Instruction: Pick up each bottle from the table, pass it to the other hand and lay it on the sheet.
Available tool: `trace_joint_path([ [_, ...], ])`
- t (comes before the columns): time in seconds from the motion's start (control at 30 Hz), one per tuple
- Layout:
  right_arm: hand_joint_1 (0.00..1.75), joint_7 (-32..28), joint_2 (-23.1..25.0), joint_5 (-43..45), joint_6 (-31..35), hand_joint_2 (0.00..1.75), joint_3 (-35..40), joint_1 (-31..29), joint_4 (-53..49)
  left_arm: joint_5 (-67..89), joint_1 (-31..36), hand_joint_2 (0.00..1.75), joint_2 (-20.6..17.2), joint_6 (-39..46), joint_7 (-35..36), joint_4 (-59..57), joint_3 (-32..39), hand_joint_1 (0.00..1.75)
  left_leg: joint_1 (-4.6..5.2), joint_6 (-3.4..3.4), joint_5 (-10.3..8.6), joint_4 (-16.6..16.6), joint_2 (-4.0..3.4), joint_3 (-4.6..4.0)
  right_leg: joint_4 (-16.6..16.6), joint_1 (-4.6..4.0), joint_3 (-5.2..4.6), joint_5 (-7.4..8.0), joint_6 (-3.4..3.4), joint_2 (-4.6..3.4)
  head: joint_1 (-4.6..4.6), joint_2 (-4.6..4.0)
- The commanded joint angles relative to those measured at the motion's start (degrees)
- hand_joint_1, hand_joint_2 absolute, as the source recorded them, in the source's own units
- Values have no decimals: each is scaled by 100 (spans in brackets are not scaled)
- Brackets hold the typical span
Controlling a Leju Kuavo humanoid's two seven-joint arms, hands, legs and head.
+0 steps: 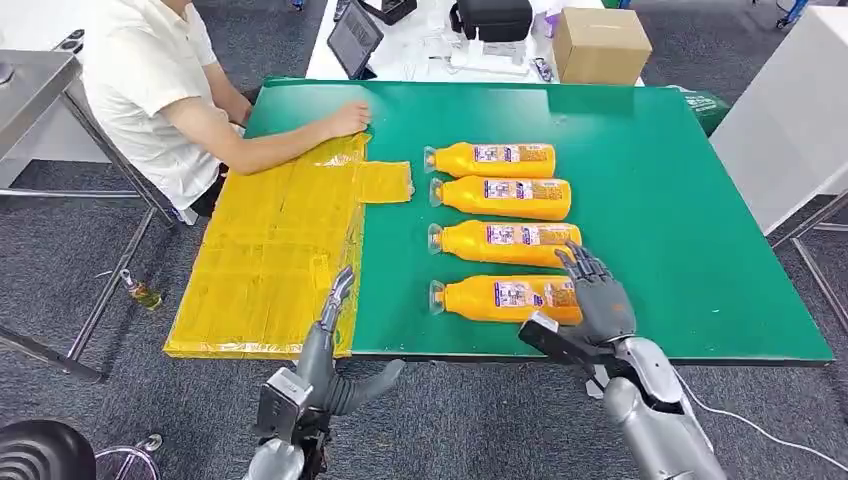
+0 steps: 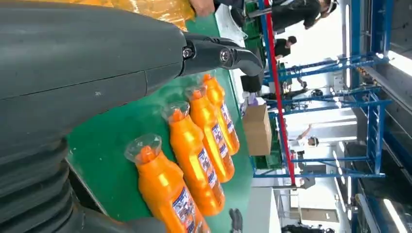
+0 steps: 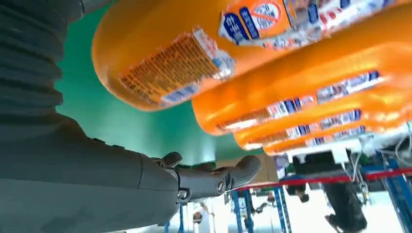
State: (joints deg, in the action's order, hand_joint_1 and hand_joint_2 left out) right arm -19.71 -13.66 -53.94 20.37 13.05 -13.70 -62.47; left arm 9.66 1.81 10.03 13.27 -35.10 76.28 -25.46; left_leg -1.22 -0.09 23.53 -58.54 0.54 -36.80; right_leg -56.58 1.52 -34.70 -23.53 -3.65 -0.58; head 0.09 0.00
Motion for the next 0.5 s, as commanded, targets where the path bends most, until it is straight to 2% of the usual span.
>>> trace_joint_path([
  [0.03,0,43,-53,-12,-67,175,337,-392,668,-17,216,175,-55,-16,39,-340,-116,0,-1,5,5,4,-6,18,6,-4,17,-3,10,-1,2,0],
  [0.27,0,342,-392,-134,-536,175,743,-134,164,50,151,175,-59,-49,113,-277,-137,0,0,8,9,6,-2,28,7,-4,30,-9,17,7,2,0],
  [0.43,0,340,-396,-135,-536,175,746,-120,164,49,144,175,-61,-50,113,-280,-137,0,3,5,5,5,-2,14,3,0,13,-5,10,4,0,0],
  [0.5,0,405,-445,-48,-709,175,789,-122,156,45,149,175,-60,-73,113,-296,-122,0,0,9,17,7,-10,43,9,-7,43,-14,23,2,0,0],
])
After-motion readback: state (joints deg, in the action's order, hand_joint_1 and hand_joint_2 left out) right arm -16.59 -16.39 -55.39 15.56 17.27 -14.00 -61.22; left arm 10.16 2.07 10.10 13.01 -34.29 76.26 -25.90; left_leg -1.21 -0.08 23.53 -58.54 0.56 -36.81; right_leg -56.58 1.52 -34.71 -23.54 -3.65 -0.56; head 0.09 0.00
